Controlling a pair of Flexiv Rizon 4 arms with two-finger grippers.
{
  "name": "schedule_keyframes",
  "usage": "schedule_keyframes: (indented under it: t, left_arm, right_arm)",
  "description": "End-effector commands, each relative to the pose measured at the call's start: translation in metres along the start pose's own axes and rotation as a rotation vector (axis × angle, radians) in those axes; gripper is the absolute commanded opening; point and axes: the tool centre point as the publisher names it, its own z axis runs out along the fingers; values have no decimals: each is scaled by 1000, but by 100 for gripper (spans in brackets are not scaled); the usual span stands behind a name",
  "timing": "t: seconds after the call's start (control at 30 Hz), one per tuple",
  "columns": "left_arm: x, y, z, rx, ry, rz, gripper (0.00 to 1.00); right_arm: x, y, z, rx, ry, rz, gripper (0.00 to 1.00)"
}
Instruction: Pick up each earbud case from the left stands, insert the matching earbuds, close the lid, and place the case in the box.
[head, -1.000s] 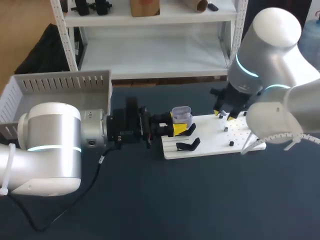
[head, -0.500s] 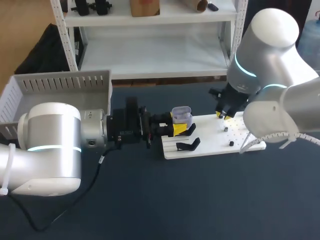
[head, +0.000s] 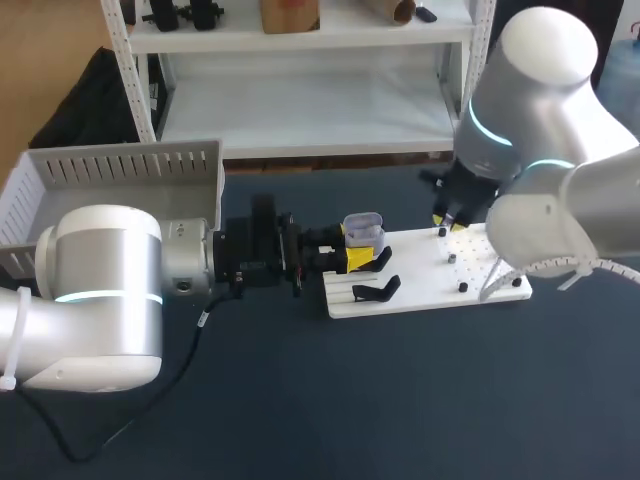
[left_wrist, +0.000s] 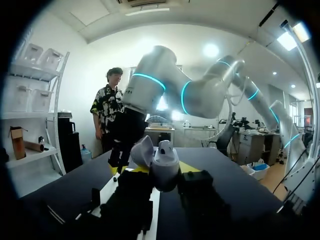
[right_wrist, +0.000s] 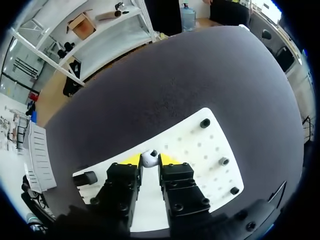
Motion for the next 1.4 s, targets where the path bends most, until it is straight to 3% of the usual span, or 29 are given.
schedule_keyframes:
  t: [0.03, 0.33, 0.5, 0.77, 0.83, 0.93, 1.4]
  left_arm:
    - [1, -1, 0, -5, -3, 1, 0]
    - [1, -1, 0, -5, -3, 1, 0]
    - [1, -1, 0, -5, -3, 1, 0]
    - [1, -1, 0, -5, -3, 1, 0]
    - [1, -1, 0, -5, -3, 1, 0]
    - [1, -1, 0, -5, -3, 1, 0]
    - [1, -1, 0, -5, -3, 1, 0]
  right_arm:
    - [4, -2, -27, 13, -12, -11, 0]
    - [3, -5, -99, -22, 13, -129, 0]
    - [20, -7, -150, -27, 4, -242, 0]
    - [66, 0, -208, -41, 11, -321, 0]
    - [78, 1, -217, -6, -1, -367, 0]
    - [90, 4, -230, -34, 37, -368, 0]
    - [90, 4, -230, -34, 37, -368, 0]
